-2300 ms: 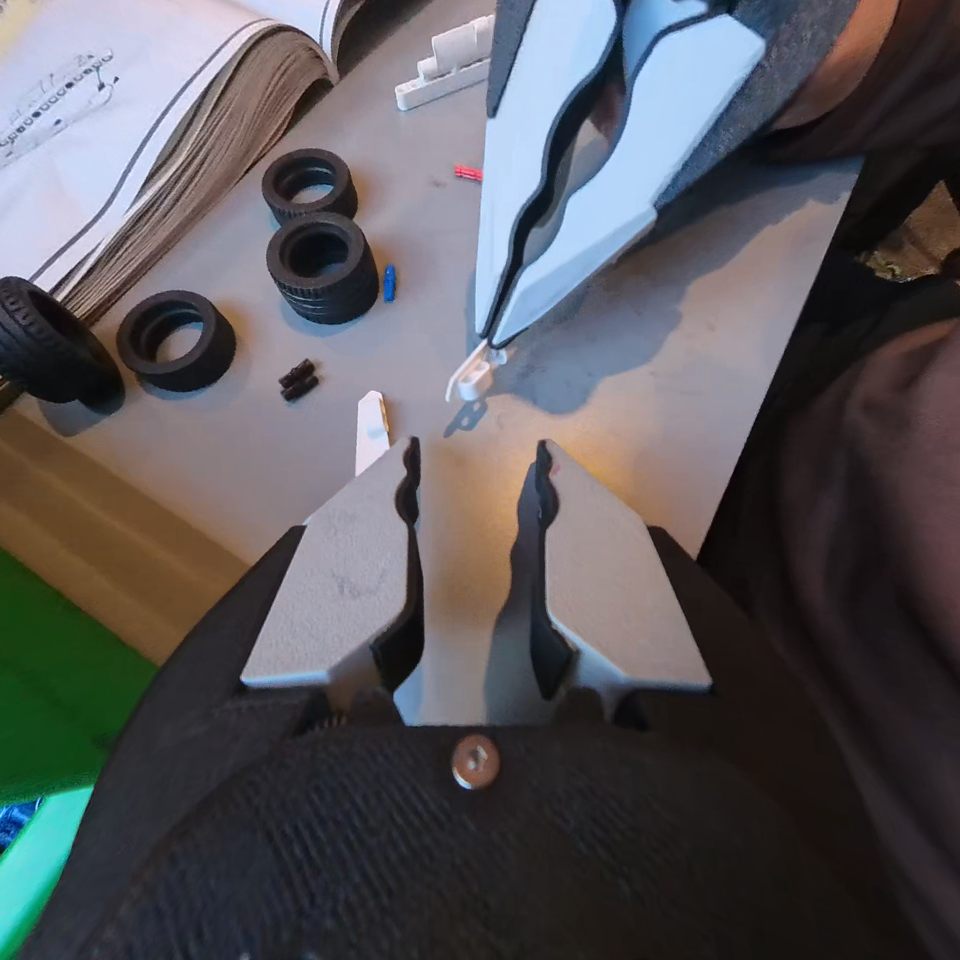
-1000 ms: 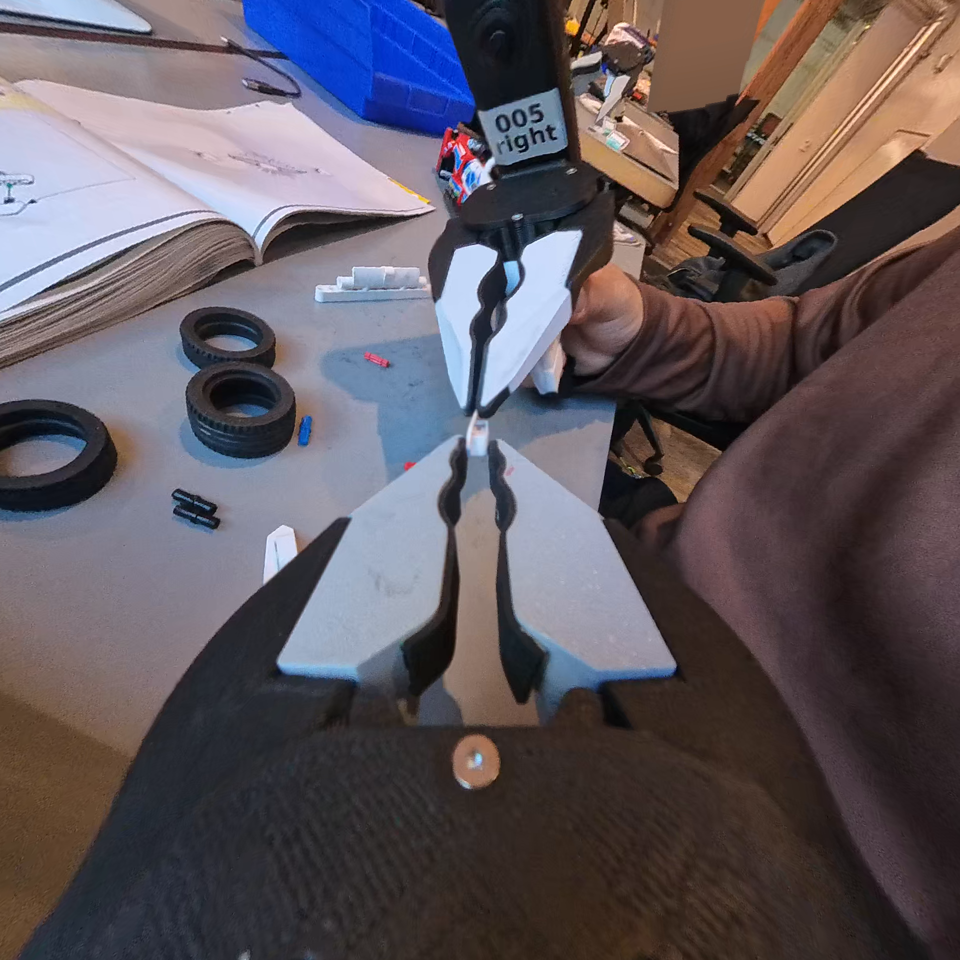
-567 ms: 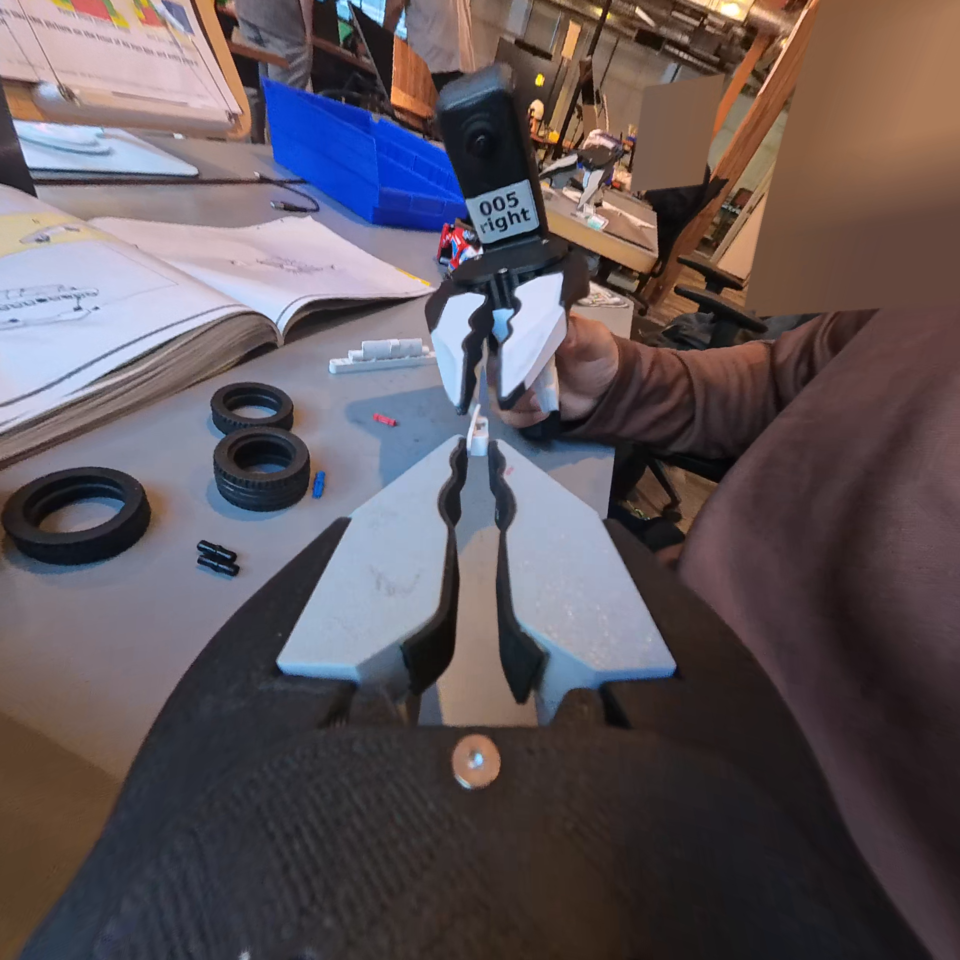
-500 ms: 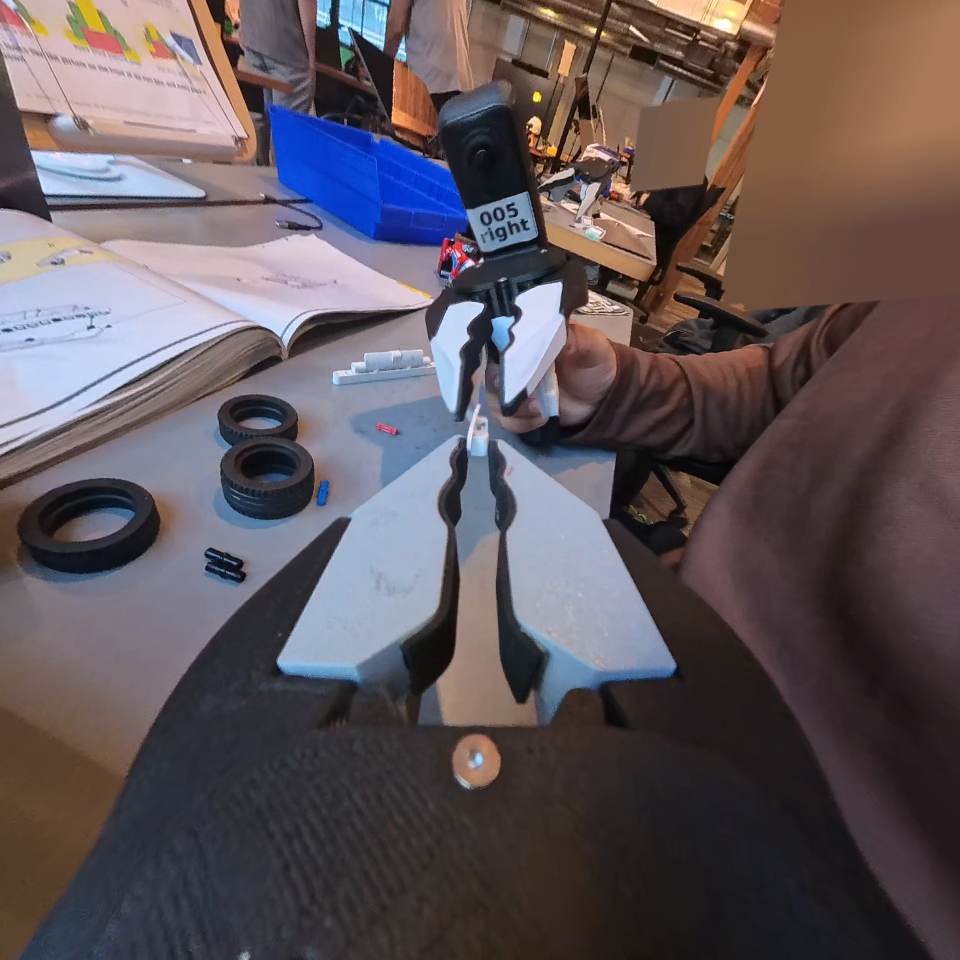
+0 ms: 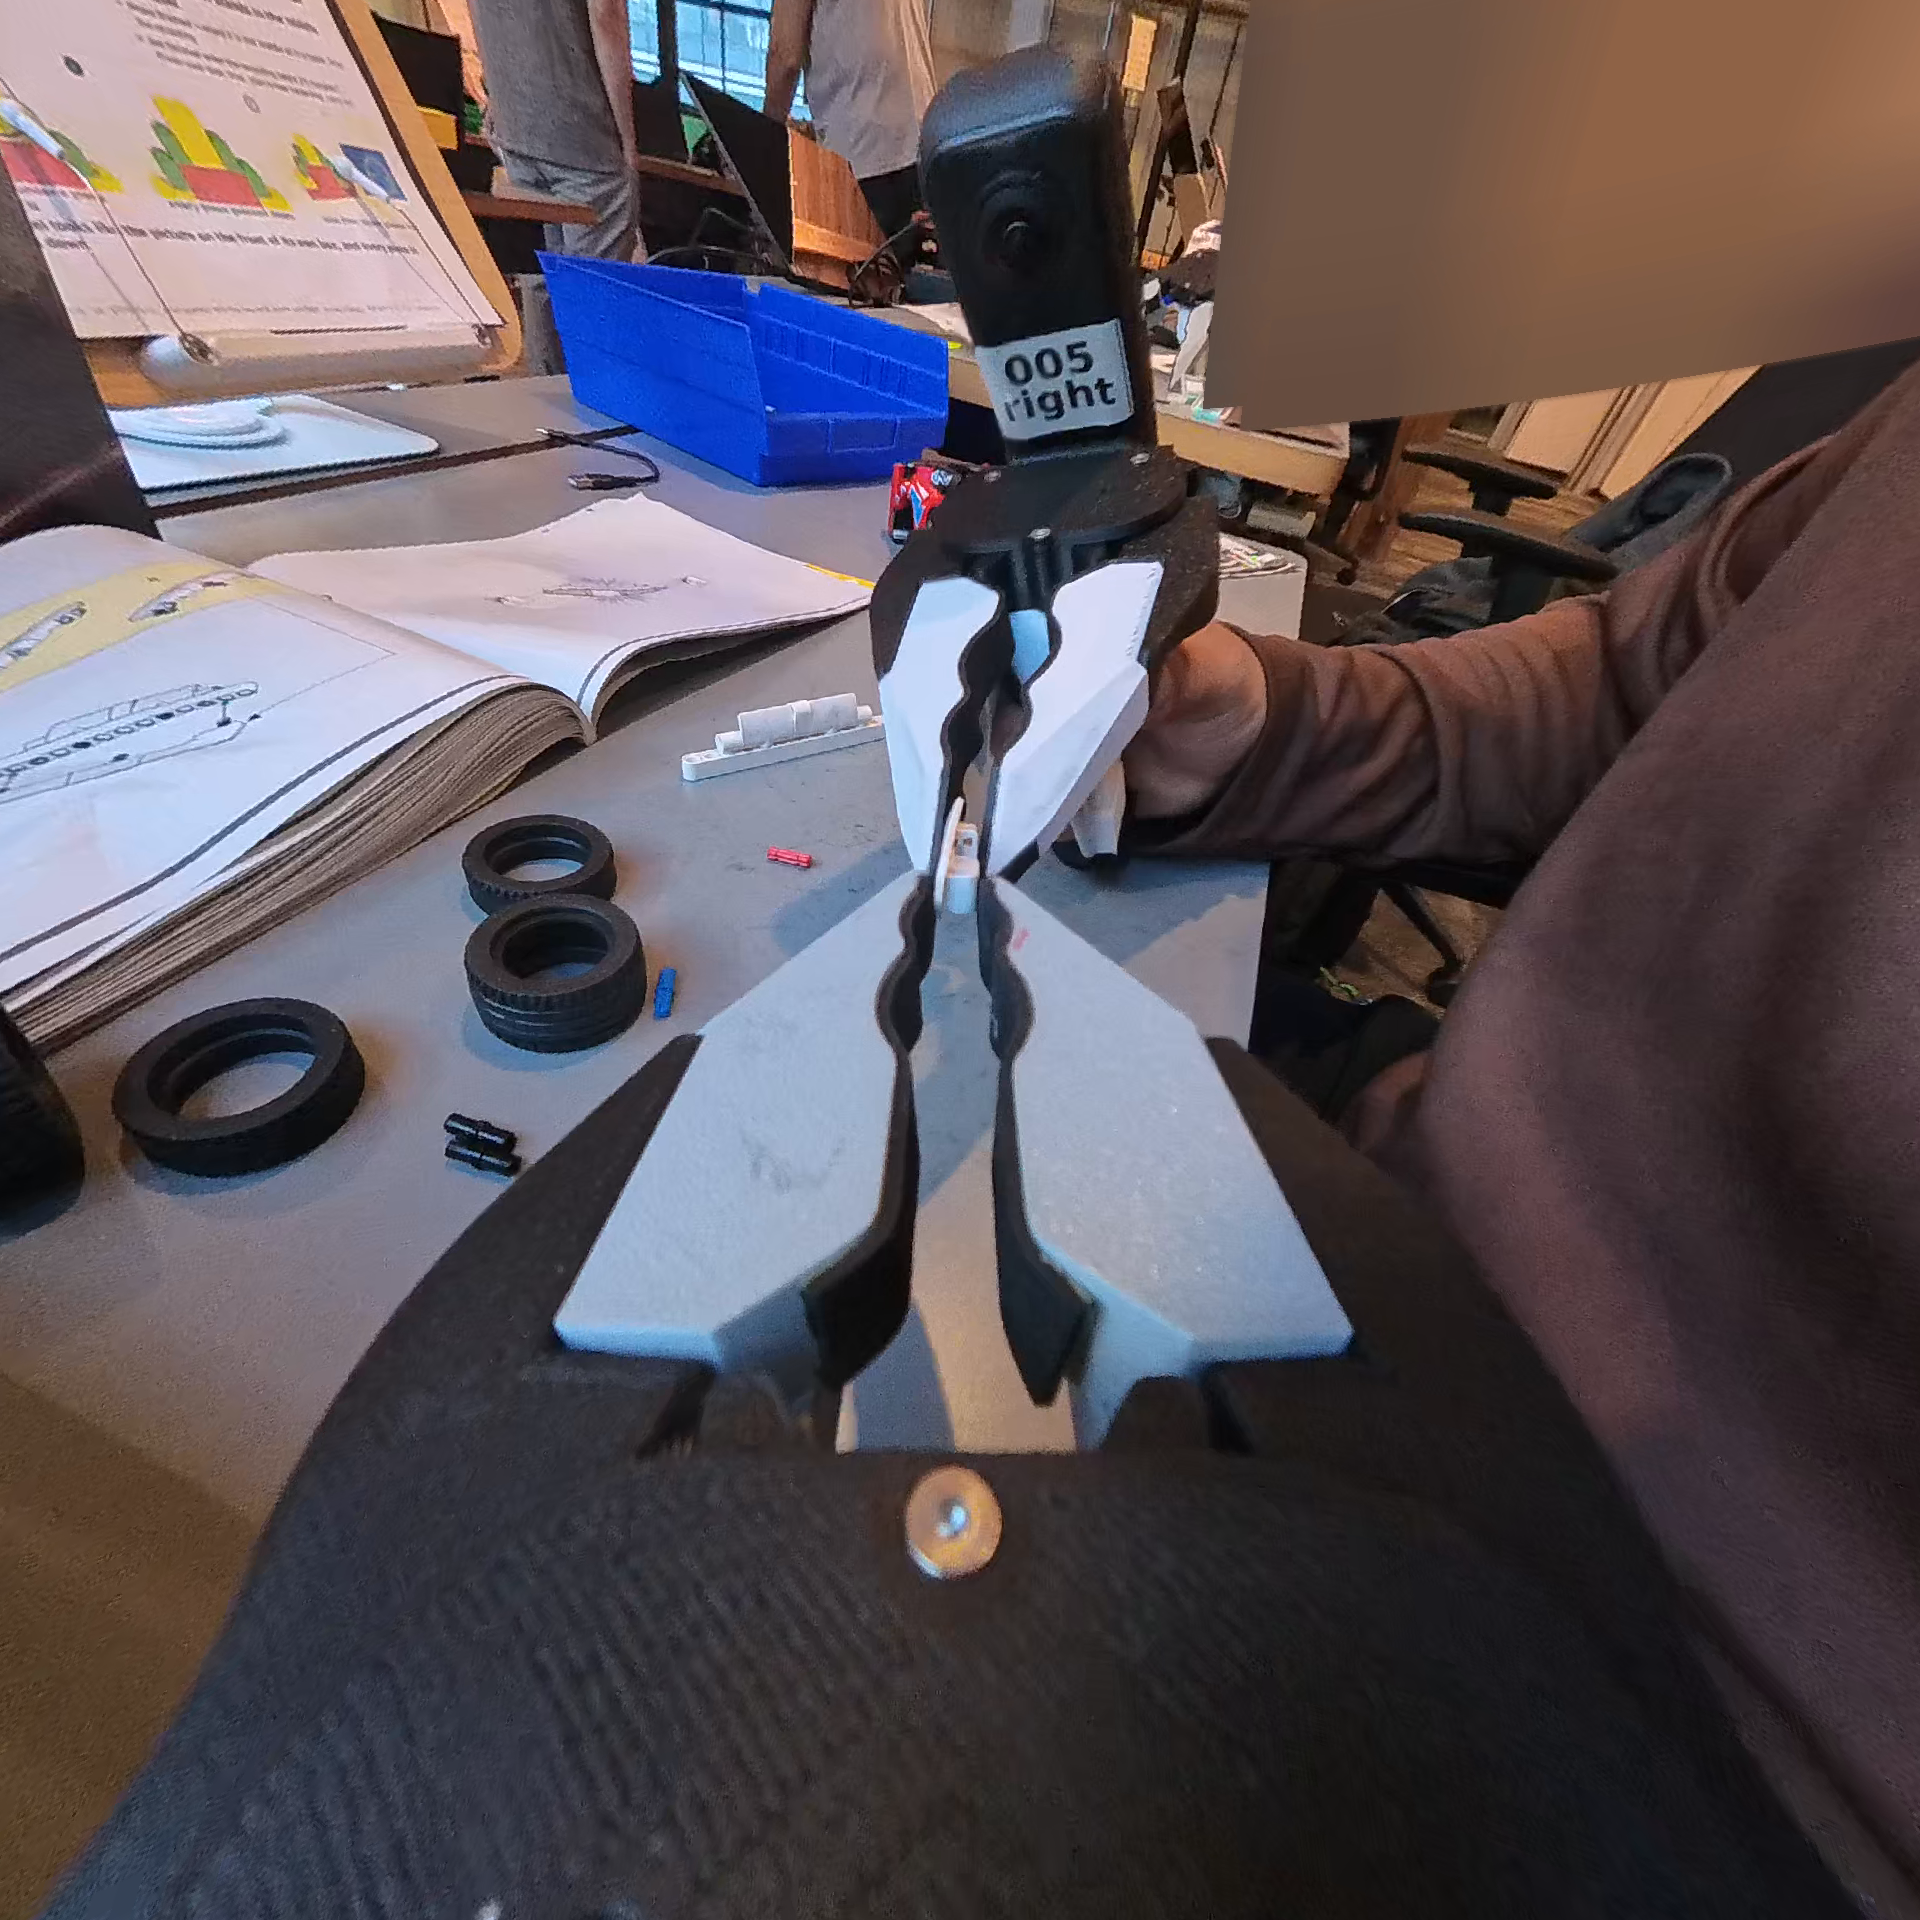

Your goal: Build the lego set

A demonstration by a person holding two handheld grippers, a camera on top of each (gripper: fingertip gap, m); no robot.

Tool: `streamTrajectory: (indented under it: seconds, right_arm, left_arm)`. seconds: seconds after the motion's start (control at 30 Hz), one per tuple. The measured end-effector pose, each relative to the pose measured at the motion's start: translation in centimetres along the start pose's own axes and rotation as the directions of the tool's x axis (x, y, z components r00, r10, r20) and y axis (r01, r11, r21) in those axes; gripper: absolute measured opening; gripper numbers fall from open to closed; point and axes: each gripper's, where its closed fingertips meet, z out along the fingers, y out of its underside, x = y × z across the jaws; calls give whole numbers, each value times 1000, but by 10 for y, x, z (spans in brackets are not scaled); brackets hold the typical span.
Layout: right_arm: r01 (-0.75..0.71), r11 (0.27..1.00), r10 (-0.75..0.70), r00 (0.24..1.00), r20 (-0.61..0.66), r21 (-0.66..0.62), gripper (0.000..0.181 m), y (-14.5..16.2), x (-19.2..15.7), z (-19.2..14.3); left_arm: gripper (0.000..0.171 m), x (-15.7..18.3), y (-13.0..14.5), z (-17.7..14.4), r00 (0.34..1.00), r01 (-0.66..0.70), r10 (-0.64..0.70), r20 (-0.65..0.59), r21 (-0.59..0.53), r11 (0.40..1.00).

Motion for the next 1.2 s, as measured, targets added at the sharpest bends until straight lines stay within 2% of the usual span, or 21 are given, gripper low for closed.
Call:
streamTrajectory:
  seconds: [0.23,0.43,0.57,0.7,0.83,0.93,1.03,1.2]
  right_arm:
    - [6,1000,-6,1000,-21,-5,10,1,3,0]
    - [92,996,-94,989,-115,-19,14,-2,10,-3]
    - [209,972,-226,958,-179,-110,15,6,11,3]
    - [288,934,-334,914,-231,-209,9,17,14,13]
    - [248,950,-287,932,-221,-187,10,16,12,21]
    - [186,975,-207,961,-184,-124,10,11,10,23]
    - [83,991,-100,981,-165,-105,15,13,17,22]
    - [29,999,-37,975,-221,-40,17,5,30,8]
  left_arm:
    - [5,-2,4,0,1000,-15,16,18,-32,999]
    - [5,-7,11,0,997,-42,48,56,-106,994]
    - [5,-7,15,3,998,-1,9,58,-142,990]
    - [5,-5,5,3,998,39,-33,58,-107,994]
    - [5,-7,0,3,995,60,-54,79,-79,995]
    - [4,-10,-5,1,992,96,-91,87,-50,994]
    - [5,-21,3,0,984,101,-83,158,-114,988]
    - [5,-32,14,-1,973,66,-16,230,-210,975]
